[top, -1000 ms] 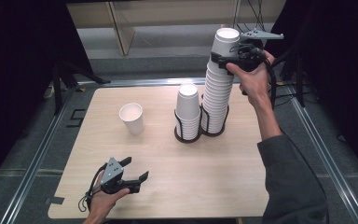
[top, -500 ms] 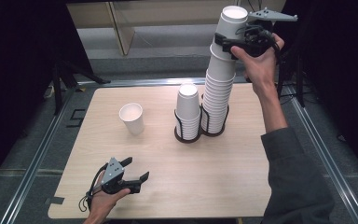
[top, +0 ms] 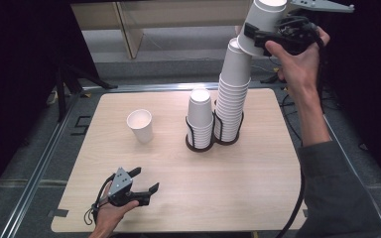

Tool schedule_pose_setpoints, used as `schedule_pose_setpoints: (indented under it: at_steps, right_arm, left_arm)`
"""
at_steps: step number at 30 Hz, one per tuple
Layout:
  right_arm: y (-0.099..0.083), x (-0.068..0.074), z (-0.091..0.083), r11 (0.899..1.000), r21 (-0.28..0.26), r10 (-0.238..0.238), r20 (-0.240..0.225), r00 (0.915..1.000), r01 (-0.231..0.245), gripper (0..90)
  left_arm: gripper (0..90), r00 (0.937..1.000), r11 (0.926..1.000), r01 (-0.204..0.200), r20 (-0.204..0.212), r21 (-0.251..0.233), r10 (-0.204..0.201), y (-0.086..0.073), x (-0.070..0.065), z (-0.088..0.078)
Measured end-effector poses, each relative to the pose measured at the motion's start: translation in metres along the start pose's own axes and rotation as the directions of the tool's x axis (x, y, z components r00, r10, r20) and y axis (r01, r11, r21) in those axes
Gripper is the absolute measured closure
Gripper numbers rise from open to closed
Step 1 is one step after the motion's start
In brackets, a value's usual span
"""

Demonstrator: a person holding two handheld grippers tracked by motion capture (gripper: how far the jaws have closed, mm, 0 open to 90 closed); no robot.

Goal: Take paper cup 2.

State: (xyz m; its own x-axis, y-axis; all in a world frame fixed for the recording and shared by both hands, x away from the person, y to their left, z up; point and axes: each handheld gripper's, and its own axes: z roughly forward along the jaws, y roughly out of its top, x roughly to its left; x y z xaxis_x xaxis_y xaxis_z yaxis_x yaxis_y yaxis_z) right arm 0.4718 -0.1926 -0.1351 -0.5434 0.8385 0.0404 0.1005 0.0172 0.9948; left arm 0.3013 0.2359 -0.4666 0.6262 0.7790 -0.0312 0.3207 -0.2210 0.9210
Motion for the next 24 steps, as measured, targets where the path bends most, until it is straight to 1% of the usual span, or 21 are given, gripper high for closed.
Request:
schedule_pose_setpoints:
  at_steps: [2, 4, 5, 6, 7, 9, 10, 12, 13, 14, 15, 16, 18, 19, 20, 21, 22, 24]
  right_arm:
    - [0.000, -0.002, -0.011, 1.000, 0.004, -0.018, 0.009, 0.9998, 0.018, 17.8]
    - [-0.003, -0.003, -0.021, 0.999, 0.014, -0.038, 0.011, 0.9992, 0.037, 17.8]
    - [-0.006, -0.003, -0.026, 0.999, 0.029, -0.027, 0.009, 0.9996, 0.027, 17.8]
    - [-0.010, -0.004, -0.031, 0.998, 0.028, -0.050, 0.014, 0.9987, 0.050, 17.8]
    - [-0.016, -0.004, -0.037, 0.999, 0.035, -0.038, 0.006, 0.9993, 0.038, 17.8]
    - [-0.025, -0.006, -0.044, 0.999, 0.039, -0.033, 0.004, 0.9994, 0.033, 17.8]
    - [-0.030, -0.006, -0.048, 0.999, 0.043, -0.028, 0.001, 0.9996, 0.028, 17.8]
    - [-0.042, -0.006, -0.055, 0.998, 0.047, -0.032, -0.001, 0.9995, 0.032, 17.8]
    - [-0.048, -0.004, -0.058, 0.998, 0.054, -0.017, -0.011, 0.9998, 0.017, 17.9]
    - [-0.054, -0.004, -0.061, 0.998, 0.055, -0.030, -0.003, 0.9996, 0.030, 17.9]
    - [-0.060, -0.002, -0.063, 0.998, 0.060, -0.020, -0.011, 0.9997, 0.021, 17.9]
    - [-0.066, -0.002, -0.065, 0.997, 0.065, -0.029, -0.010, 0.9995, 0.029, 17.8]
    - [-0.079, 0.002, -0.069, 0.997, 0.074, -0.017, -0.023, 0.9996, 0.019, 17.9]
    - [-0.085, 0.005, -0.070, 0.997, 0.071, -0.014, -0.025, 0.9996, 0.015, 17.8]
    - [-0.091, 0.006, -0.071, 0.996, 0.085, -0.020, -0.031, 0.9993, 0.023, 17.8]
    - [-0.098, 0.008, -0.072, 0.996, 0.082, -0.028, -0.034, 0.9990, 0.031, 17.8]
    - [-0.104, 0.011, -0.072, 0.996, 0.092, -0.020, -0.038, 0.9991, 0.024, 17.8]
    - [-0.116, 0.016, -0.073, 0.995, 0.099, -0.026, -0.053, 0.9983, 0.031, 17.8]
  left_arm:
    - [14.4, 1.0000, 1.0000, -0.001, 0.000, 0.001, 0.001, 0.000, 0.000, 0.000]
    - [14.4, 1.0000, 1.0000, 0.000, 0.000, -0.010, 0.000, 0.000, 0.000, 0.001]
    - [14.5, 1.0000, 1.0000, 0.004, 0.001, -0.008, -0.004, 0.000, -0.001, 0.002]
    - [14.4, 1.0000, 0.9999, 0.003, 0.005, -0.015, -0.003, -0.001, 0.000, 0.002]
    - [14.4, 1.0000, 0.9998, 0.002, 0.007, -0.018, -0.002, -0.001, -0.001, 0.003]
    - [14.4, 1.0000, 0.9998, 0.004, 0.007, -0.019, -0.004, -0.001, -0.001, 0.003]
    - [14.4, 1.0000, 0.9999, -0.004, 0.004, -0.011, 0.004, -0.001, 0.000, 0.003]
    - [14.4, 1.0000, 1.0000, -0.006, -0.002, 0.001, 0.006, 0.000, 0.000, 0.002]
    - [14.4, 1.0000, 1.0000, -0.004, -0.003, -0.001, 0.004, 0.000, -0.001, 0.003]
    - [14.4, 1.0000, 1.0000, -0.005, -0.002, -0.001, 0.005, 0.000, -0.001, 0.003]
    - [14.4, 1.0000, 1.0000, -0.006, -0.002, -0.001, 0.006, 0.000, -0.001, 0.003]
    - [14.4, 1.0000, 1.0000, -0.007, -0.002, -0.001, 0.007, 0.000, 0.000, 0.003]
    - [14.4, 1.0000, 1.0000, -0.007, -0.005, -0.001, 0.007, 0.000, 0.000, 0.003]
    - [14.4, 1.0000, 0.9999, -0.006, -0.002, -0.009, 0.006, -0.001, 0.000, 0.004]
    - [14.4, 1.0000, 0.9999, -0.004, -0.001, -0.017, 0.003, -0.001, 0.000, 0.005]
    - [14.4, 1.0000, 0.9999, -0.003, -0.003, -0.017, 0.003, -0.001, 0.001, 0.005]
    - [14.4, 1.0000, 0.9998, -0.001, -0.004, -0.019, 0.001, -0.001, 0.001, 0.005]
    - [14.4, 0.9999, 1.0000, -0.005, -0.010, -0.008, 0.005, -0.001, 0.001, 0.005]
